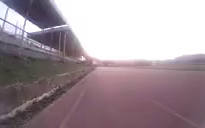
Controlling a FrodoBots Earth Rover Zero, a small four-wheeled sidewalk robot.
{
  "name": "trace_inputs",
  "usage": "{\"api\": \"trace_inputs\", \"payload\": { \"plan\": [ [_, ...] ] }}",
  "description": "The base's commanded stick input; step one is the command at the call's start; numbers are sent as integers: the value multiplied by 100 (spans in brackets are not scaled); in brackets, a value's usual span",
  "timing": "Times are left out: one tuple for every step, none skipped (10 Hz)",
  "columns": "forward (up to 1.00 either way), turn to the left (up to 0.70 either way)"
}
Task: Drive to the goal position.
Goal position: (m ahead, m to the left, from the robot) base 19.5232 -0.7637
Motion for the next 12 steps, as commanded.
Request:
{"api": "trace_inputs", "payload": {
  "plan": [
    [70, 0],
    [70, 0],
    [70, 0],
    [70, 0],
    [70, 0],
    [70, 0],
    [70, 0],
    [70, 0],
    [70, 0],
    [70, 0],
    [70, 0],
    [70, 0]
  ]
}}
